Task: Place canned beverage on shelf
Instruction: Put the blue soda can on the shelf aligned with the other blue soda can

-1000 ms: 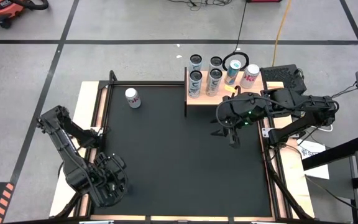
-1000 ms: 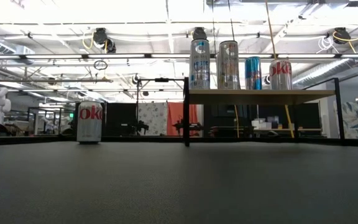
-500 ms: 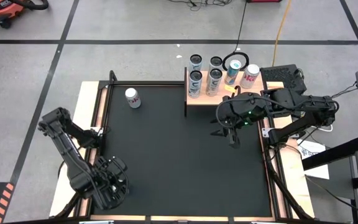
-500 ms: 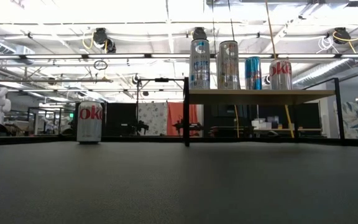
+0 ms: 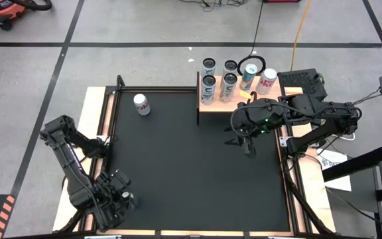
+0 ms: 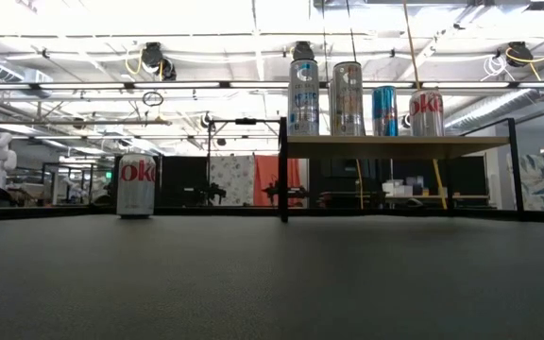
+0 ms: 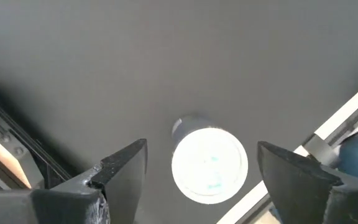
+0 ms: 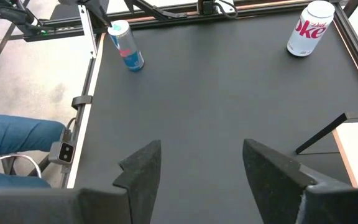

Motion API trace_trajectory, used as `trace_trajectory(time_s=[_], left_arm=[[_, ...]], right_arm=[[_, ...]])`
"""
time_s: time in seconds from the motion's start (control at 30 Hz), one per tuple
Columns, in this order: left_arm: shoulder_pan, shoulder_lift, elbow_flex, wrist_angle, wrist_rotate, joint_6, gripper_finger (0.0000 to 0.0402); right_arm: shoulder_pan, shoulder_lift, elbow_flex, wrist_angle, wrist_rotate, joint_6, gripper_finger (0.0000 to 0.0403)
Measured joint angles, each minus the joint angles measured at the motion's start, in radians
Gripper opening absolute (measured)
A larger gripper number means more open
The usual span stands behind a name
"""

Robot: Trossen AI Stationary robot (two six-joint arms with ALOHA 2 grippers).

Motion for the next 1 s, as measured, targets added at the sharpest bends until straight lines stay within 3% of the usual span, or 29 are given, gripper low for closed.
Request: trace_trajectory(time_s=[0.4, 1.0], left_arm=[[-0.031, 0.036, 0.0, 0.025, 0.023, -0.067, 0.0297], [-0.031, 0.123, 0.0, 0.074, 0.023, -0.009, 0.0297]], right_arm=[[0.0, 0.0, 0.0, 0.0, 0.0, 0.0, 0.0206], [0.0, 0.0, 0.0, 0.0, 0.0, 0.0, 0.0206]])
